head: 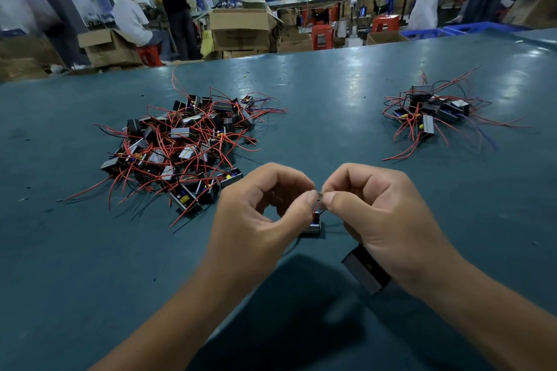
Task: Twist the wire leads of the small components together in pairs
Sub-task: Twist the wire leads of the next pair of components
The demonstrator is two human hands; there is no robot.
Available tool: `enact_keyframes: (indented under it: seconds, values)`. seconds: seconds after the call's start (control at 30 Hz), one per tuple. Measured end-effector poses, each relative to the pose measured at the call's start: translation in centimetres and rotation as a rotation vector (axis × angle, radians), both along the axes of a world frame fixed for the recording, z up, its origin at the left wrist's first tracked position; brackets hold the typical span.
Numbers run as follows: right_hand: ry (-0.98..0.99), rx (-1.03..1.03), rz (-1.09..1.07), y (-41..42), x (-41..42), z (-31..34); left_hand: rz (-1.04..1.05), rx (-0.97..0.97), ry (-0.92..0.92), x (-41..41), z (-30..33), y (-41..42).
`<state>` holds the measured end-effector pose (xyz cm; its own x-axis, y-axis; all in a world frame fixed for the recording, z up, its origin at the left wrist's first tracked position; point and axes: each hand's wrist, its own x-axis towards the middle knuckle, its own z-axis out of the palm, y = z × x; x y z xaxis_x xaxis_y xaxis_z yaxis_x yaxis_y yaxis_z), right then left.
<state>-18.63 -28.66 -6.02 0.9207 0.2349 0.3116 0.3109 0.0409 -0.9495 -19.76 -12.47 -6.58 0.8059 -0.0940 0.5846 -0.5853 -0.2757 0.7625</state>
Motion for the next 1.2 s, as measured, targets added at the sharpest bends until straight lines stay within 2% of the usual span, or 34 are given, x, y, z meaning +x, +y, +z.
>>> enact_keyframes:
  seconds: [0.07,0.17,0.33,0.5,0.6,0.67,0.73,1.03,1.2]
  values:
    - [-0.04,-0.04,0.0,-0.4,0.3,0.0,-0.021,0.115,-0.068,0.3,0.2,0.4]
    - [-0.082,-0.114,0.014,-1.0,0.7,-0.1,0.017,0.336,-0.263,0.9,0.2,0.9]
    - [-0.146,-0.352,0.062,-1.5,1.3,-0.6,0.093,0.499,-0.416,1.5,-0.3,1.4]
    - [-0.244,-0.556,0.011,-2.0,1.8,-1.0,0.081,0.609,-0.343,1.7,0.0,1.9]
    - [-0.314,-0.567,0.009,-2.0,1.7,-1.0,0.072,0.787,-0.28,1.6,0.2,1.8]
    - [-0.333,-0.573,0.029,-2.0,1.6,-1.0,0.101,0.938,-0.319,1.5,0.2,1.8]
    - [-0.341,-0.615,0.05,-1.9,1.6,-1.1,0.13,1.005,-0.362,1.5,0.3,1.8]
    - [-0.514,-0.826,0.11,-1.6,1.7,-1.0,0.164,0.986,-0.279,1.4,-0.5,1.2]
    - [-0.497,-0.852,0.076,-1.5,1.8,-1.6,0.275,1.041,-0.214,1.3,-0.9,0.7]
